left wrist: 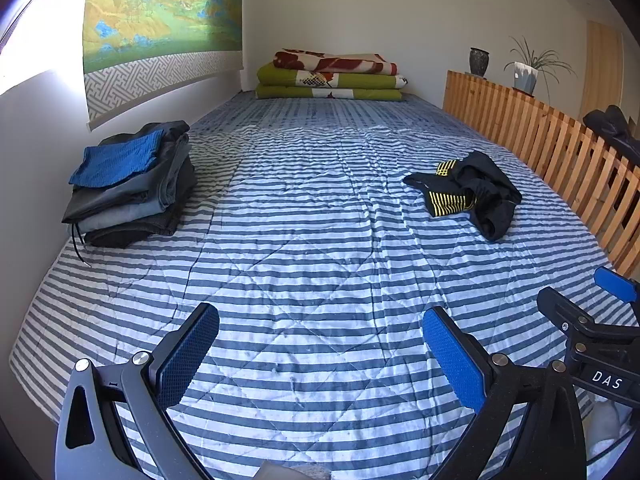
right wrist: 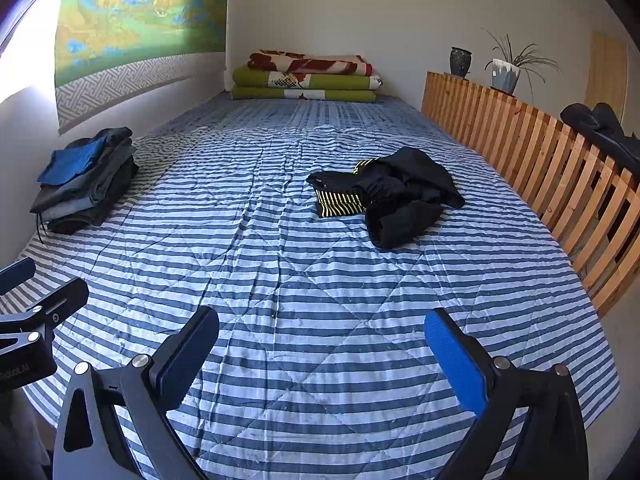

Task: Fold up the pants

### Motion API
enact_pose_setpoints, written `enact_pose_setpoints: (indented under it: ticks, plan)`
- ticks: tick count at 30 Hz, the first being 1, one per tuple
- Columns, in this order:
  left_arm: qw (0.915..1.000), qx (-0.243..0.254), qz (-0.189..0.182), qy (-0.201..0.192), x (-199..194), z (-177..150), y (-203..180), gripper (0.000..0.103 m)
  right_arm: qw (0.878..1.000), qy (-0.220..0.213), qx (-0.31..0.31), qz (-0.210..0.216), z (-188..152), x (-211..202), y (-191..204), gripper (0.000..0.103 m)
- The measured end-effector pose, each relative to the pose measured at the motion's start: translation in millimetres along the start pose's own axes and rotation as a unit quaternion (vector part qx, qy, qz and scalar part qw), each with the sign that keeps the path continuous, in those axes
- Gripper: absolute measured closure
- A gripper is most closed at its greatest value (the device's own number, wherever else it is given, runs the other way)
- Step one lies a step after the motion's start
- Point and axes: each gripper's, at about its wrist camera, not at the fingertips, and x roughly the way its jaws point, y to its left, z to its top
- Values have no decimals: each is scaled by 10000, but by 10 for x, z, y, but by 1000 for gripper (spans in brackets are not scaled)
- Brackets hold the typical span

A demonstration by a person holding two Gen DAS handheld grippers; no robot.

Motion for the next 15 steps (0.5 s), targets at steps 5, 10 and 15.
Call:
enact_pose_setpoints:
  ticks: [5, 10, 15]
  plan:
    - [10000, 7, -8, 10, 6, 1, 5, 0, 10000, 25, 5, 4, -2, 11, -6, 2]
    - [10000, 15, -8, 32, 20, -5, -2, 0, 10000, 44, 10, 4, 4, 24, 5, 2]
    - [10000, 22, -6, 37, 29, -8, -9, 0, 10000, 36, 22, -12, 11, 31, 16, 2]
